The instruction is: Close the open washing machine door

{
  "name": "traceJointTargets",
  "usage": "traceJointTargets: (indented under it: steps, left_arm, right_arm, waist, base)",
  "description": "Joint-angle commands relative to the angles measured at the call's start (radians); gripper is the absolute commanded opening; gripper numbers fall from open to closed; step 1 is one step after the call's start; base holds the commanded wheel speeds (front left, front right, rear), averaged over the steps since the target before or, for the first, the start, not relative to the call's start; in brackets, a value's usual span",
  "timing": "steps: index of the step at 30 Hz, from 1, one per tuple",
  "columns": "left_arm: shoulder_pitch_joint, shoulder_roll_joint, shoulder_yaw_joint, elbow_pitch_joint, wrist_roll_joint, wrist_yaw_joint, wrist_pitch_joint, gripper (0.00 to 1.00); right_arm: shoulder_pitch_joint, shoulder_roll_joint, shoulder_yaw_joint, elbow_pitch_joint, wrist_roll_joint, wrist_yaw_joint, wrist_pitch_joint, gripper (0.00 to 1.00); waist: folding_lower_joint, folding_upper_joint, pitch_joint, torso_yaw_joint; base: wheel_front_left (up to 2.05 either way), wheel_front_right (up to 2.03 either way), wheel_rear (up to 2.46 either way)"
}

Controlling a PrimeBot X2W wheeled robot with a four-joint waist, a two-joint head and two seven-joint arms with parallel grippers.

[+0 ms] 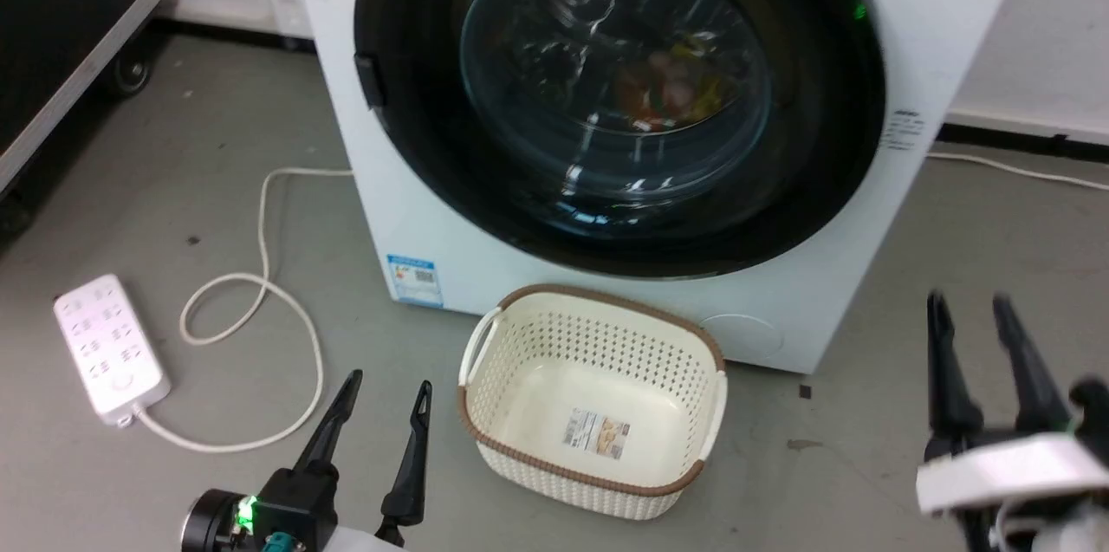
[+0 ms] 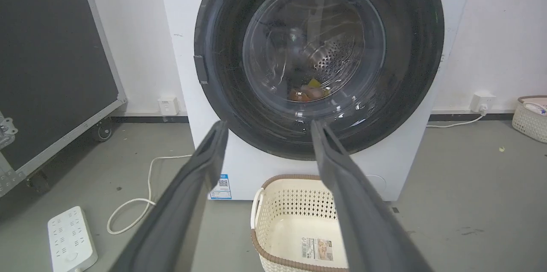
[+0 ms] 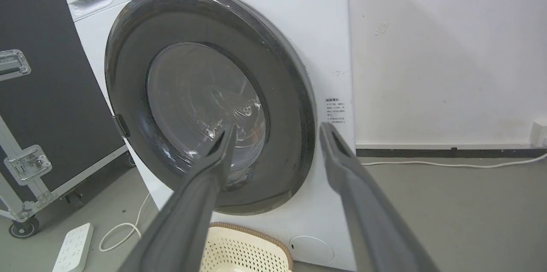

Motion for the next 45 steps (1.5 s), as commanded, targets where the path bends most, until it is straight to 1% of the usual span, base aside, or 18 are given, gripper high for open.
traceJointTargets:
  steps: [1, 2, 6, 11, 22, 23, 27, 45]
  left_arm:
    - [0.008, -0.006, 0.002, 0.013, -0.024, -0.006, -0.004, 1.00]
    - [0.008, -0.006, 0.002, 0.013, -0.024, -0.006, -0.004, 1.00]
    - [0.005, -0.005, 0.009, 0.031, -0.040, -0.008, -0.004, 1.00]
    - [-0.003, -0.003, 0.009, 0.056, -0.043, -0.007, -0.004, 1.00]
    - [-0.012, -0.005, 0.003, 0.100, -0.065, -0.001, -0.003, 1.00]
    - [-0.013, -0.005, 0.003, 0.101, -0.067, 0.000, -0.003, 0.00]
    - [-0.002, -0.005, 0.004, 0.098, -0.059, -0.004, 0.003, 0.00]
    - [-0.008, -0.011, 0.021, 0.078, -0.041, 0.007, 0.039, 0.00]
  right_arm:
    - [0.058, 0.035, -0.016, -0.029, 0.011, -0.001, 0.007, 1.00]
    - [0.058, 0.035, -0.016, -0.029, 0.011, -0.001, 0.007, 1.00]
    - [0.144, 0.057, 0.006, -0.064, -0.029, -0.001, 0.010, 1.00]
    - [0.209, 0.066, 0.032, -0.063, -0.084, -0.001, 0.002, 1.00]
    - [0.230, 0.071, 0.042, -0.056, -0.098, -0.001, -0.007, 1.00]
    - [0.230, 0.071, 0.044, -0.056, -0.100, -0.001, -0.007, 0.00]
    - [0.218, 0.066, 0.042, -0.057, -0.097, 0.000, 0.002, 0.00]
    - [0.204, 0.067, 0.047, -0.071, -0.126, 0.000, 0.037, 0.00]
  waist:
    - [0.0003, 0.0000, -0.017, -0.016]
    - [0.0003, 0.0000, -0.017, -0.016]
    - [0.0003, 0.0000, -0.019, -0.022]
    - [0.0003, 0.0000, -0.021, -0.027]
    - [0.0003, 0.0000, -0.027, -0.026]
    - [0.0003, 0.0000, -0.026, -0.024]
    - [0.0003, 0.0000, -0.027, -0.025]
    - [0.0003, 0.0000, -0.022, -0.036]
  base:
    - [0.00, 0.00, 0.00]
    - [0.00, 0.00, 0.00]
    - [0.00, 0.00, 0.00]
    - [0.00, 0.00, 0.00]
    - [0.00, 0.00, 0.00]
    - [0.00, 0.00, 0.00]
    - [0.00, 0.00, 0.00]
    - [0.00, 0.00, 0.00]
